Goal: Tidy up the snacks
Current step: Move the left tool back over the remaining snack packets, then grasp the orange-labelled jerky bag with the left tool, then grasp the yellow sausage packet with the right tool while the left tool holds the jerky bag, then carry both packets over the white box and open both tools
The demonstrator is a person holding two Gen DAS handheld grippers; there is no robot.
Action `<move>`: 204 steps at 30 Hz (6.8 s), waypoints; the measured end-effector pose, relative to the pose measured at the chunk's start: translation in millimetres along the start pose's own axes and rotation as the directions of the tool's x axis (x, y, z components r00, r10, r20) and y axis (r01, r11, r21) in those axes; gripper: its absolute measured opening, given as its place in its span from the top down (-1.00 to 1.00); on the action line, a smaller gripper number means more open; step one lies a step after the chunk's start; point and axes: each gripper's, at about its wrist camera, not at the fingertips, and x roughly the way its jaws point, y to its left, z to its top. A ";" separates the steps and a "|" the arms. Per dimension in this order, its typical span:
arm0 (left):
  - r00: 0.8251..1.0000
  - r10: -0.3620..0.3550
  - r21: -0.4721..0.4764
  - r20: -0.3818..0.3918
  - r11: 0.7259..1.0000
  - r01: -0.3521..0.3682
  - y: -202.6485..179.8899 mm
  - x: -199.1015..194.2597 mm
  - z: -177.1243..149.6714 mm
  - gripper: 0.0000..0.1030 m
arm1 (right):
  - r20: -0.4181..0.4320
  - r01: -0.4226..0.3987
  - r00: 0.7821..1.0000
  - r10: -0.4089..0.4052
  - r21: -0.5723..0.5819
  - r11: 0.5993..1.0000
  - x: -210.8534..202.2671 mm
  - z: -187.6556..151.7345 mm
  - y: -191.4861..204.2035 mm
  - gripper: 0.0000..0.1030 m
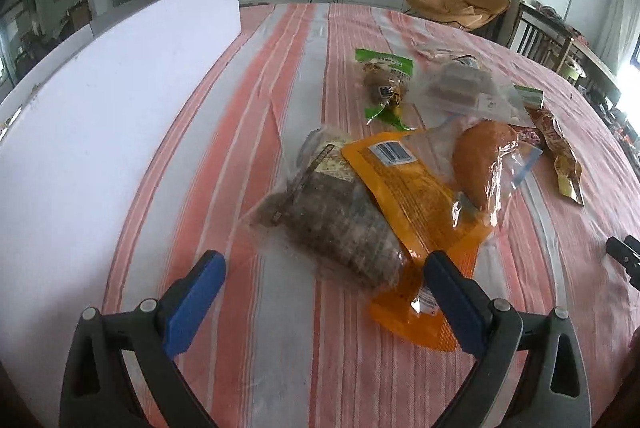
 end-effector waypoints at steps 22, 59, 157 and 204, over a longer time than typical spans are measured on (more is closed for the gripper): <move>1.000 -0.011 0.000 -0.002 1.000 0.011 -0.3 -7.8 -3.4 -0.99 | -0.006 0.016 1.000 -0.016 -0.008 1.000 -24.9 -14.4 -12.0 -0.72; 0.989 0.023 -0.005 -0.145 1.000 -0.024 12.2 -1.5 10.7 -1.00 | -0.005 0.015 1.000 -0.015 -0.004 1.000 -25.7 -14.9 -11.5 -0.74; 0.965 -0.100 0.324 -0.242 0.929 0.177 -25.6 -37.2 -21.6 -0.44 | -0.003 0.015 1.000 -0.015 0.003 1.000 -27.0 -14.9 -11.1 -0.75; 0.929 -0.367 -0.131 0.055 0.919 0.371 58.4 -114.5 -21.1 -0.38 | -0.257 -0.121 0.944 0.209 0.317 0.941 34.0 107.5 6.9 0.39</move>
